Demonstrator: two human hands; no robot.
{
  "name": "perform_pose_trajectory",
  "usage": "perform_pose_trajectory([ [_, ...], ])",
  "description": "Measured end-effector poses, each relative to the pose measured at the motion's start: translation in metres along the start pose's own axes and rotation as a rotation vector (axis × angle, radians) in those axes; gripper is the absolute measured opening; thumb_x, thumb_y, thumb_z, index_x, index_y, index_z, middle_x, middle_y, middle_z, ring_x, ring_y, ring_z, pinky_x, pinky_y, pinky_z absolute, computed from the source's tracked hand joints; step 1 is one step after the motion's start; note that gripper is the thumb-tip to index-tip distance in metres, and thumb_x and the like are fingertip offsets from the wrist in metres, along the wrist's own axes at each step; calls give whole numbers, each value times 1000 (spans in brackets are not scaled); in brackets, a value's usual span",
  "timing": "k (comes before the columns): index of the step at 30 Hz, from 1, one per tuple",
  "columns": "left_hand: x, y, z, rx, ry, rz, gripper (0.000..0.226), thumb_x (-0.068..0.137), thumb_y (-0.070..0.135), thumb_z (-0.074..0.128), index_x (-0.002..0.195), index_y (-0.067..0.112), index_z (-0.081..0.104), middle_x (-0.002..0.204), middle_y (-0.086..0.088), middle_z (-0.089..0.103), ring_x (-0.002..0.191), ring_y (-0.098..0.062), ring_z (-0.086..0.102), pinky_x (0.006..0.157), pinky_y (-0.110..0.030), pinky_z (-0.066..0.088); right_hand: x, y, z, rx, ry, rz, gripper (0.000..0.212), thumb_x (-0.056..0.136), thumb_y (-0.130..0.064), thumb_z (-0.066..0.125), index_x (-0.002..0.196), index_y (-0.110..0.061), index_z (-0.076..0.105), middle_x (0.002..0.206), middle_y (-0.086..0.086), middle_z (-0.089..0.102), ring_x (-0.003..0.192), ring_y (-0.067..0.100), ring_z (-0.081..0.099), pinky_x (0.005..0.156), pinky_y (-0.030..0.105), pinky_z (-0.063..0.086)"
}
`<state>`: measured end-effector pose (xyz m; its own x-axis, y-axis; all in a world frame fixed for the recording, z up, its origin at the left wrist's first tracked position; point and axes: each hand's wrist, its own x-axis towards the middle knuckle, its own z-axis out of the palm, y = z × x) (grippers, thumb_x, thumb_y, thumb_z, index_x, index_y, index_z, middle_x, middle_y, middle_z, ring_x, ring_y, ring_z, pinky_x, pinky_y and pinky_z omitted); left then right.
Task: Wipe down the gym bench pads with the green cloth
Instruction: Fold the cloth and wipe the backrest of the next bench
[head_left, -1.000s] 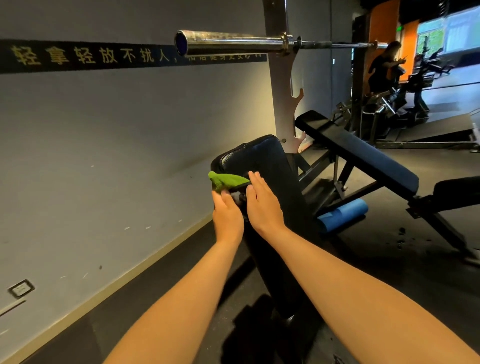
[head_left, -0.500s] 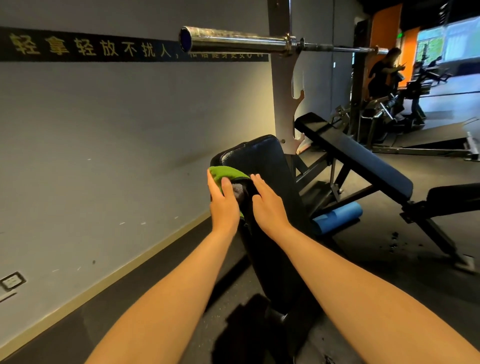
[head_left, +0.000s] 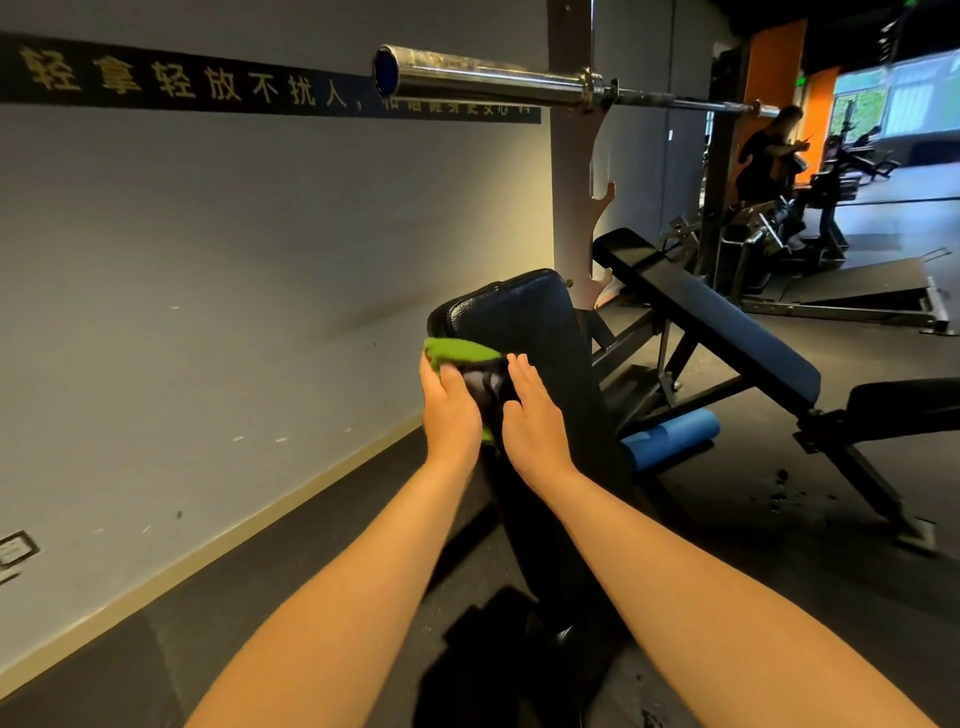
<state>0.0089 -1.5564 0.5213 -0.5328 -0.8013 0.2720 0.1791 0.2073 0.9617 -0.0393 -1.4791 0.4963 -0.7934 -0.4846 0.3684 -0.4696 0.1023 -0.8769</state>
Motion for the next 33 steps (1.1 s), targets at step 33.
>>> perform_pose_trajectory([
  [33, -6, 9, -19, 294, -21, 261, 55, 104, 14, 47, 155, 25, 31, 161, 0, 18, 148, -16, 23, 116, -30, 23, 14, -8, -15, 217, 343, -116, 17, 100, -12, 53, 113, -18, 63, 121, -3, 47, 108, 5, 51, 87, 4, 44],
])
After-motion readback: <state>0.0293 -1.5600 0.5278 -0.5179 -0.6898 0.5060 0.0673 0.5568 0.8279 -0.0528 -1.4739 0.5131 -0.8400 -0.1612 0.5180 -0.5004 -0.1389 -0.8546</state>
